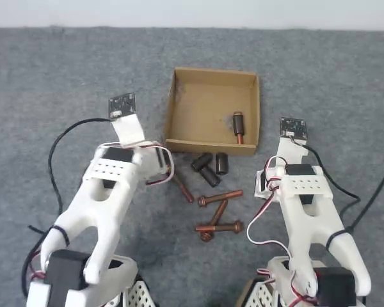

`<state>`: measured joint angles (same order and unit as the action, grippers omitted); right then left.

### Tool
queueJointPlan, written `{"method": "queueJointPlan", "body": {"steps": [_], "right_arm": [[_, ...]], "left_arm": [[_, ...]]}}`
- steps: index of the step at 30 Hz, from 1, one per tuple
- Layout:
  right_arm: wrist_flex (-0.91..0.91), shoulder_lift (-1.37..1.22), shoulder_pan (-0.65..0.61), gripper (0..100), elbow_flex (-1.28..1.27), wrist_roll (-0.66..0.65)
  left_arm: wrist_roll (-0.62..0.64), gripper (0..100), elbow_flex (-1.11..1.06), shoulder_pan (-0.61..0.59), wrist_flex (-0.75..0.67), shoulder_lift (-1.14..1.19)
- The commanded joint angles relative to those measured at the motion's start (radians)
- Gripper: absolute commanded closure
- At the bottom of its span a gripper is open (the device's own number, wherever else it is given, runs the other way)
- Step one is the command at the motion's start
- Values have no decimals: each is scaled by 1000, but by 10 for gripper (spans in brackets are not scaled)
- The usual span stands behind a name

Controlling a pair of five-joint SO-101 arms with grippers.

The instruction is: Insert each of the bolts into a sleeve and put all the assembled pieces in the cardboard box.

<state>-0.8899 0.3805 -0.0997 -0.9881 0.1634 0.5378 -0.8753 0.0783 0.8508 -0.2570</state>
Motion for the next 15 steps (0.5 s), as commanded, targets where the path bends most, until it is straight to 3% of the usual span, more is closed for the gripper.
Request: {"method": "queueJointPlan", "body": {"steps": [1, 3, 11, 15], "right_arm": [[8, 2, -7, 991, 3, -14], [8, 2, -7, 991, 3, -14], [8, 2, -7, 991, 3, -14], [8, 2, -8, 991, 3, -14]], "left_arm": [[253, 803, 18, 152, 71, -40], [281, 805, 15, 193, 78, -31], [287, 805, 47, 163, -57, 157], [318, 806, 140, 158, -32, 261]]}}
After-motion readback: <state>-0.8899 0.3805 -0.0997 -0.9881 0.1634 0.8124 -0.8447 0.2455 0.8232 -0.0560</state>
